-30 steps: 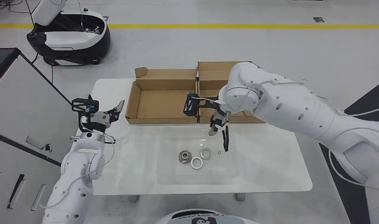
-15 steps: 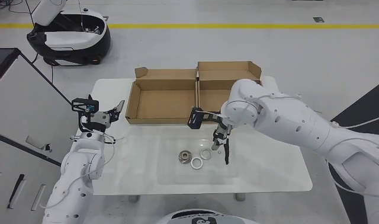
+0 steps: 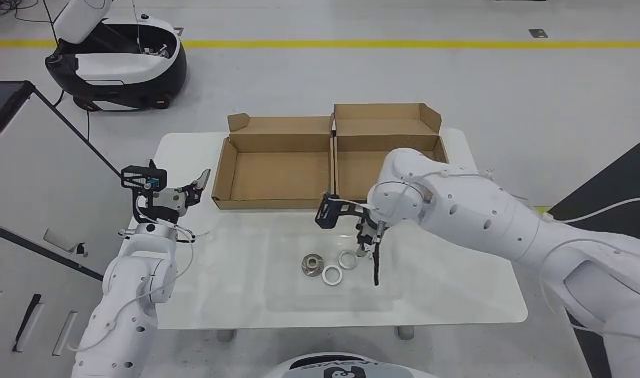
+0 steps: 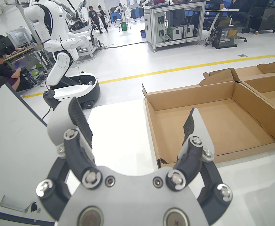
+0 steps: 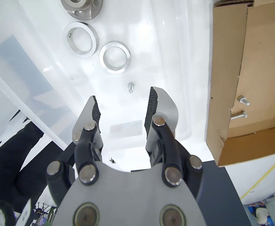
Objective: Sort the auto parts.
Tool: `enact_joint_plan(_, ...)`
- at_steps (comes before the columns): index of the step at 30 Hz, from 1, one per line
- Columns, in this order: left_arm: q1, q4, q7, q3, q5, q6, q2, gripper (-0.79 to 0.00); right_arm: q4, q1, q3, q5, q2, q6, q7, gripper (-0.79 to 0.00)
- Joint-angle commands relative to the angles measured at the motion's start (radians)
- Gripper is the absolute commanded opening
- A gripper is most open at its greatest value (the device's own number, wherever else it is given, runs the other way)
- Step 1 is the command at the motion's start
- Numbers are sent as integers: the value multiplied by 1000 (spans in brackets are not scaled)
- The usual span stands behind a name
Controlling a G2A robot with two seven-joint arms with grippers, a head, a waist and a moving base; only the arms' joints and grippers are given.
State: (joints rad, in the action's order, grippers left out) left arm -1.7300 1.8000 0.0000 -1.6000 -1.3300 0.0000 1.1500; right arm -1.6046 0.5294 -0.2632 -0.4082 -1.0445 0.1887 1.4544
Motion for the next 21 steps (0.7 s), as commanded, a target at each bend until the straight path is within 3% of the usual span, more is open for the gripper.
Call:
enact_joint_plan(1, 0, 0, 0, 0, 0, 0, 0, 0, 18, 3, 6, -6, -7, 5, -4, -394)
enact_joint_plan(21, 0, 0, 0, 0, 0, 0, 0, 0, 149, 41, 35, -50, -71, 27, -1, -437)
